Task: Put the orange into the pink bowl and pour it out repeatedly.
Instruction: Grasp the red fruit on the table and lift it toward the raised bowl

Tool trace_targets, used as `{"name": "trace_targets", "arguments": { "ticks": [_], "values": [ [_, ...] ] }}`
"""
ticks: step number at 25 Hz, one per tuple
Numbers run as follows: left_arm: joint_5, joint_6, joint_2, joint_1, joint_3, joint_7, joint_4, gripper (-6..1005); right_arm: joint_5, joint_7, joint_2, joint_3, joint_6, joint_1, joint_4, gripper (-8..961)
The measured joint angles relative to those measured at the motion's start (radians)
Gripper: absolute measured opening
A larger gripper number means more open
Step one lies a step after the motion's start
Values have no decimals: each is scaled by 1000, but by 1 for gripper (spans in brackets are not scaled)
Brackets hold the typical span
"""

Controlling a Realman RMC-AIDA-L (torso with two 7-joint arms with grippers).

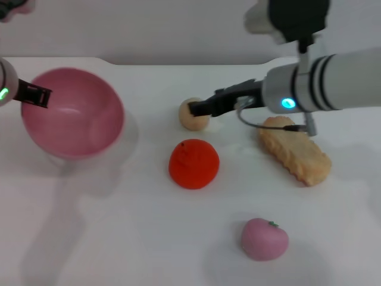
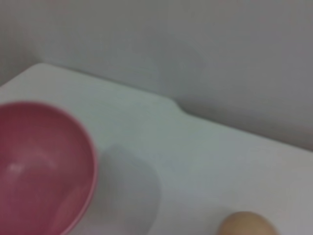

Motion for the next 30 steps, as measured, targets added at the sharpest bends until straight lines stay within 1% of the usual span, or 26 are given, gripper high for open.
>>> {"name": "trace_targets", "arguments": {
  "ticks": [3, 7, 16, 22, 30],
  "values": [
    [7, -17, 1, -4, -31, 2, 11, 43, 34, -1, 1, -44, -18, 20, 36, 709],
    [10, -20, 1, -10, -45, 3, 16, 43, 58, -2, 1, -78, -30, 24, 57, 697],
    [10, -21, 1, -28, -40, 4, 16, 43, 124, -9, 2, -127, -41, 28, 99, 671],
    [10, -23, 0, -31, -38, 4, 16, 43, 233, -63, 2, -144, -56, 61, 193, 654],
    [7, -23, 0, -33, -36, 4, 16, 43, 253, -81, 5, -164, -80, 102, 274, 631]
  ]
}}
